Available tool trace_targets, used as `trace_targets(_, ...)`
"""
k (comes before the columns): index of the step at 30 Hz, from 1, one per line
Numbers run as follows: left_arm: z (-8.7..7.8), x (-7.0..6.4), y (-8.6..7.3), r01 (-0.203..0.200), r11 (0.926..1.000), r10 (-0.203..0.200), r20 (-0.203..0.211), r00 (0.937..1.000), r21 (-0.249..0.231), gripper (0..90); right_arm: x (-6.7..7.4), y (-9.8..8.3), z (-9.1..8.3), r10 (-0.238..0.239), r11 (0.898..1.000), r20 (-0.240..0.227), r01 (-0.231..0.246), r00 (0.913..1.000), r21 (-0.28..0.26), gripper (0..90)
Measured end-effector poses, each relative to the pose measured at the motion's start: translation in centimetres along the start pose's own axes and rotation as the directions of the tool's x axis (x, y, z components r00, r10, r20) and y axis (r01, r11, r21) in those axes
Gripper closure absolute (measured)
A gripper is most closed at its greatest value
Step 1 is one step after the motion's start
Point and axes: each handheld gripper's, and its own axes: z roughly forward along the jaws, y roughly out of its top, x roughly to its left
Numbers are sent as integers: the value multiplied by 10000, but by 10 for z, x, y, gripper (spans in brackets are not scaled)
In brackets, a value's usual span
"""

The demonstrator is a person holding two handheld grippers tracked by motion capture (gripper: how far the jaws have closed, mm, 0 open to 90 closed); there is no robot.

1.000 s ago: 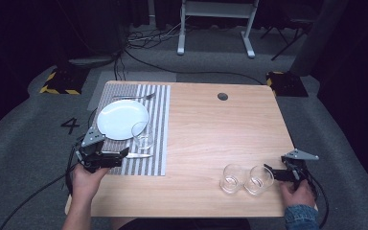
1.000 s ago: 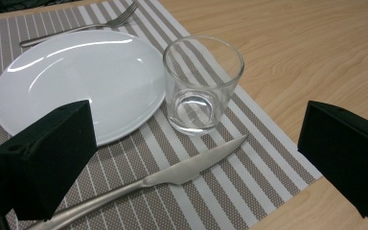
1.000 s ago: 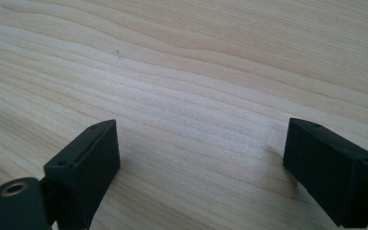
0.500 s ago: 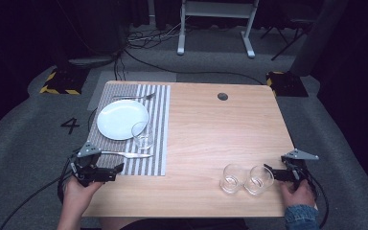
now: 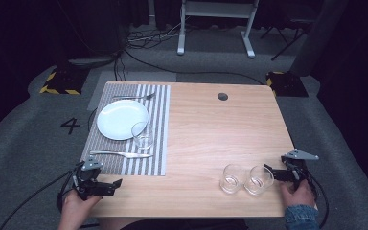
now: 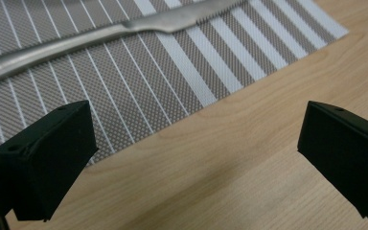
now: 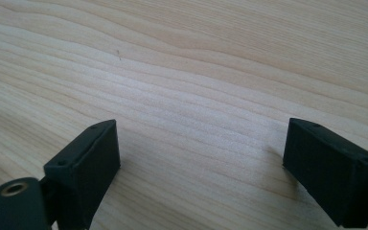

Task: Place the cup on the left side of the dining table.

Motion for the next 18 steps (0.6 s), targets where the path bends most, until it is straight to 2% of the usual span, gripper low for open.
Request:
trace_targets(3, 6, -3, -2, -105, 9996, 108, -113, 9999, 264, 0, 0, 0, 0, -3, 10000, 0, 3, 10000, -1, 127)
trace_targets(14, 18, -6, -9, -35, 9992, 58, -559, 9984, 408, 0, 0, 0, 0, -34, 10000, -45, 34, 10000, -10, 127)
trace_targets(16, 22, -6, -12, 46, 9997, -30, -675, 9977, 237, 0, 0, 0, 0, -41, 10000, -44, 40, 10000, -10, 127)
trace_targets(18, 25, -7, -16, -24, 9997, 3, -930, 9957, -224, 0, 0, 0, 0, -43, 10000, -51, 43, 10000, -9, 127)
